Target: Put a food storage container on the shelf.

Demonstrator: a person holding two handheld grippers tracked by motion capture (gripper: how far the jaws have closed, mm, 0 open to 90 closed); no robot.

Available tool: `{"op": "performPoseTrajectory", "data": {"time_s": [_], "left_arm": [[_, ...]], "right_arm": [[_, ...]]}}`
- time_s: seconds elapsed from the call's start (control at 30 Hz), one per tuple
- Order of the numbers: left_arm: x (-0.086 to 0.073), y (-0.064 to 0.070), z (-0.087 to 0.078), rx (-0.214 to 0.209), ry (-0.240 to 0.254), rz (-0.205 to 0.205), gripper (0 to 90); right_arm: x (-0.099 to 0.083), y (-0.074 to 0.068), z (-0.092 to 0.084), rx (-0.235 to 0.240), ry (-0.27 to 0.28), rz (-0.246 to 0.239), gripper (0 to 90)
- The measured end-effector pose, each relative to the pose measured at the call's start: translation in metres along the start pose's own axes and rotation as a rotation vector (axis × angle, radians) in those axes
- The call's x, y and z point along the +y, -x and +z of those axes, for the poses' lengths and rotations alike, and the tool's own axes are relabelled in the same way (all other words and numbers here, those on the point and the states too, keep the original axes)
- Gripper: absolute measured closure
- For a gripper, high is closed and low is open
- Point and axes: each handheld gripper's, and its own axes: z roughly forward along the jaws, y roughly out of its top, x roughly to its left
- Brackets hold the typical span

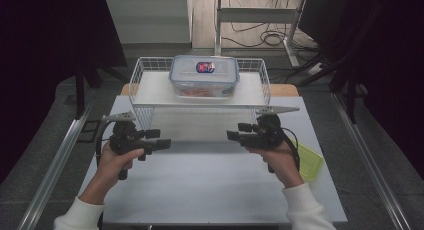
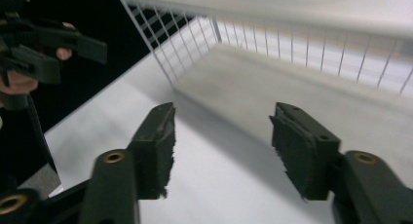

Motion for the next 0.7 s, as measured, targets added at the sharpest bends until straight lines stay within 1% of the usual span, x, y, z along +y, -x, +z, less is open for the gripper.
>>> {"op": "performPoseTrajectory", "data": {"time_s": [0.03,0.07,0.1,0.13,0.17,0.27,0.33,0.47,0.53,0.57,0.6,0.63,0.67,0.7], "left_arm": [[0.000,0.000,0.000,0.000,0.000,0.000,23.8],[-0.008,0.002,0.004,0.013,-0.024,0.013,23.6],[-0.008,0.002,0.004,0.013,-0.024,0.013,23.7],[-0.015,0.003,0.008,0.032,-0.052,0.027,23.7],[-0.018,0.004,0.010,0.036,-0.065,0.030,23.7],[-0.028,0.004,0.016,0.049,-0.095,0.033,23.7],[-0.035,0.004,0.019,0.046,-0.108,0.028,23.7],[-0.046,0.006,0.020,0.059,-0.141,0.038,23.8],[-0.048,0.007,0.021,0.067,-0.150,0.034,23.9],[-0.049,0.007,0.022,0.075,-0.153,0.035,23.9],[-0.050,0.008,0.023,0.090,-0.161,0.042,23.9],[-0.050,0.008,0.023,0.090,-0.161,0.042,23.9],[-0.052,0.010,0.024,0.105,-0.181,0.057,23.9],[-0.053,0.010,0.025,0.098,-0.190,0.061,23.9]], "right_arm": [[-0.007,-0.001,0.000,0.003,-0.011,0.000,38.8],[-0.013,-0.001,0.000,0.008,-0.021,0.000,38.3],[-0.019,-0.002,0.001,0.008,-0.026,-0.004,38.0],[-0.024,-0.003,0.000,0.010,-0.033,-0.002,37.6],[-0.030,-0.003,0.000,0.015,-0.042,0.001,37.3],[-0.047,-0.003,-0.001,0.016,-0.066,0.013,36.6],[-0.056,-0.002,-0.001,0.014,-0.081,0.022,36.3],[-0.071,0.001,-0.004,0.016,-0.097,0.033,35.9],[-0.079,0.002,-0.006,0.021,-0.106,0.034,35.5],[-0.082,0.003,-0.006,0.021,-0.122,0.029,35.1],[-0.084,0.004,-0.005,0.013,-0.150,0.015,34.4],[-0.087,0.005,-0.006,-0.005,-0.169,0.005,34.4],[-0.089,0.006,-0.006,-0.013,-0.179,0.004,34.2],[-0.091,0.007,-0.006,-0.011,-0.185,0.011,34.0]]}}
